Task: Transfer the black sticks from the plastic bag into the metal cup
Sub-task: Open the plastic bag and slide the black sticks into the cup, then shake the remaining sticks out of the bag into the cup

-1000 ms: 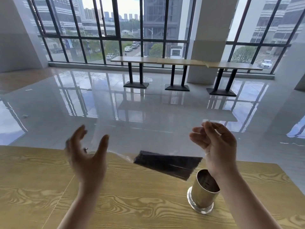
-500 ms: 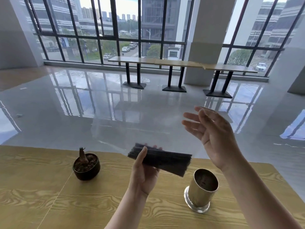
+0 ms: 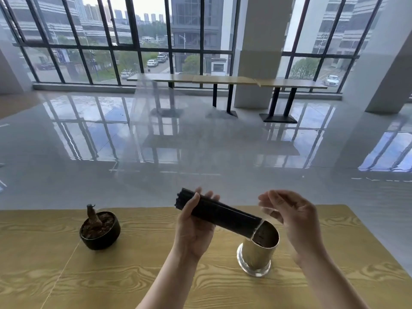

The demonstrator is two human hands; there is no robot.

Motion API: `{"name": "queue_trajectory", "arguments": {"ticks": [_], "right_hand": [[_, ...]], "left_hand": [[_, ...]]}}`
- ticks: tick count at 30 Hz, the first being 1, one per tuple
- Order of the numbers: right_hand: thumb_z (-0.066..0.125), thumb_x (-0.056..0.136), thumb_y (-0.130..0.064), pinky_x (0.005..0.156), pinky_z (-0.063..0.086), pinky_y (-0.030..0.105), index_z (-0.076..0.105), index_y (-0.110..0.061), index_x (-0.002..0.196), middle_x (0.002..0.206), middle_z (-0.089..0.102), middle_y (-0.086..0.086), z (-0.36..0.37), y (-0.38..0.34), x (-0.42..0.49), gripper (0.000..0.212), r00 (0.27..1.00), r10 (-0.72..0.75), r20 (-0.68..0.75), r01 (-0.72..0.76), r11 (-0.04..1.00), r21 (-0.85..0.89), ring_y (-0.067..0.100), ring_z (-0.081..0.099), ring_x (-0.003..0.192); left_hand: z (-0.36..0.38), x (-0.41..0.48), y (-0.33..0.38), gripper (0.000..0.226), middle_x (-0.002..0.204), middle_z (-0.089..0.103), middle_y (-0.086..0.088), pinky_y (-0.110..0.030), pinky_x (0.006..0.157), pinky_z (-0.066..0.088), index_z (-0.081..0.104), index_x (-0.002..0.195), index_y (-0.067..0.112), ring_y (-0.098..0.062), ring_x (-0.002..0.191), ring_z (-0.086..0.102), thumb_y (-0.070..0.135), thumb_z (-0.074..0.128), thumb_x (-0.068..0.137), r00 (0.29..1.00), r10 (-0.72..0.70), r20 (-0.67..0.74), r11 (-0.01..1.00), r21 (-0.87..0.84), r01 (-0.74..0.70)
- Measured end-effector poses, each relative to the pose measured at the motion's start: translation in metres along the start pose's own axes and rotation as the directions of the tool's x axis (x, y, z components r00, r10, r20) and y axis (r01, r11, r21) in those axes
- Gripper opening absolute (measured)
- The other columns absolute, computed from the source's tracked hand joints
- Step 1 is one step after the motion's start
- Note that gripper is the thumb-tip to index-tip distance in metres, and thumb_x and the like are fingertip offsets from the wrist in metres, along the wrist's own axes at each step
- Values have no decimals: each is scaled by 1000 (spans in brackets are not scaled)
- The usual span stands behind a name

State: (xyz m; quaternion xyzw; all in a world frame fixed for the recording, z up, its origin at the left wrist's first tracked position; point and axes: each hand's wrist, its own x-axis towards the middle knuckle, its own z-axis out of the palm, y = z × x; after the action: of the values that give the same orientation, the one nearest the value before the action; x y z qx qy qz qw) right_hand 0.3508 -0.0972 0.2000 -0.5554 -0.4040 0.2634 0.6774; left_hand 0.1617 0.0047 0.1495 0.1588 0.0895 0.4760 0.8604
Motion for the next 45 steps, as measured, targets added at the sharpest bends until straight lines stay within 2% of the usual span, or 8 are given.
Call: {"name": "queue_trajectory", "arguments": {"ticks": [7, 11, 18, 27, 32, 37, 42, 45], "right_hand": [[66, 81, -39, 89, 59, 34, 63, -14, 124, 112, 77, 1, -34, 16, -23, 49, 998, 60, 22, -59, 998, -38, 19, 74, 103], [57, 90, -36, 78, 60, 31, 75, -22, 108, 108, 78, 2, -49, 35, -50, 29, 991, 130, -11, -130, 991, -8, 19, 74, 100], [61, 91, -35, 82, 57, 63, 75, -14, 94, 101, 73, 18, -89, 39, -77, 25, 898, 280, -339, -225, 955, 192, 30, 73, 87], [55, 101, -33, 86, 54, 42, 76, -26, 85, 91, 78, -7, -138, 27, -86, 27, 837, -44, -545, -122, 956, -265, 11, 71, 90], [55, 101, -35, 84, 53, 36, 77, -26, 89, 94, 78, -10, -160, 24, -88, 26, 810, -89, -579, -112, 946, -303, 8, 71, 92], [56, 101, -33, 82, 57, 36, 76, -25, 91, 94, 79, -6, -184, 23, -92, 24, 797, -123, -591, -95, 941, -324, 14, 72, 95], [57, 100, -38, 77, 54, 15, 77, -26, 92, 93, 78, -6, -198, 19, -94, 25, 803, -174, -570, -78, 918, -389, 11, 71, 93], [57, 100, -40, 77, 57, 23, 76, -27, 93, 94, 78, -7, -200, 16, -93, 25, 818, -204, -537, -58, 901, -430, 11, 72, 90]], "left_hand": [[4, 15, -39, 28, 89, 70, -4, -43, 86, 57, 72, 91, 18, -24, 89, 71, 15, 87, 67, 996, -75, -53, 997, -39, 73], [9, 19, -67, 19, 89, 70, -5, -44, 90, 54, 70, 91, 17, -24, 89, 71, 16, 81, 76, 987, -161, -29, 986, -58, 159], [30, 15, -141, 24, 94, 60, -7, -41, 89, 51, 58, 92, 14, -25, 89, 65, 16, 76, 77, 924, -377, -56, 926, -47, 375], [48, 9, -200, 11, 96, 70, -8, -41, 83, 58, 66, 93, 12, -26, 95, 72, 12, 72, 84, 883, -468, -38, 880, -117, 461], [54, 3, -220, 11, 97, 71, -9, -40, 91, 51, 73, 90, 8, -25, 93, 71, 16, 68, 86, 867, -494, -63, 868, -86, 488], [59, -5, -244, 21, 98, 73, -14, -36, 73, 59, 74, 98, 3, -27, 90, 72, 18, 65, 88, 845, -524, -108, 851, -101, 515], [61, -10, -261, 12, 91, 73, -13, -37, 73, 57, 72, 89, 6, -28, 84, 72, 16, 69, 84, 832, -533, -151, 845, -137, 517], [59, -11, -268, 10, 86, 75, -12, -36, 72, 58, 72, 82, 9, -27, 81, 73, 17, 68, 85, 831, -541, -131, 837, -177, 517]]}}
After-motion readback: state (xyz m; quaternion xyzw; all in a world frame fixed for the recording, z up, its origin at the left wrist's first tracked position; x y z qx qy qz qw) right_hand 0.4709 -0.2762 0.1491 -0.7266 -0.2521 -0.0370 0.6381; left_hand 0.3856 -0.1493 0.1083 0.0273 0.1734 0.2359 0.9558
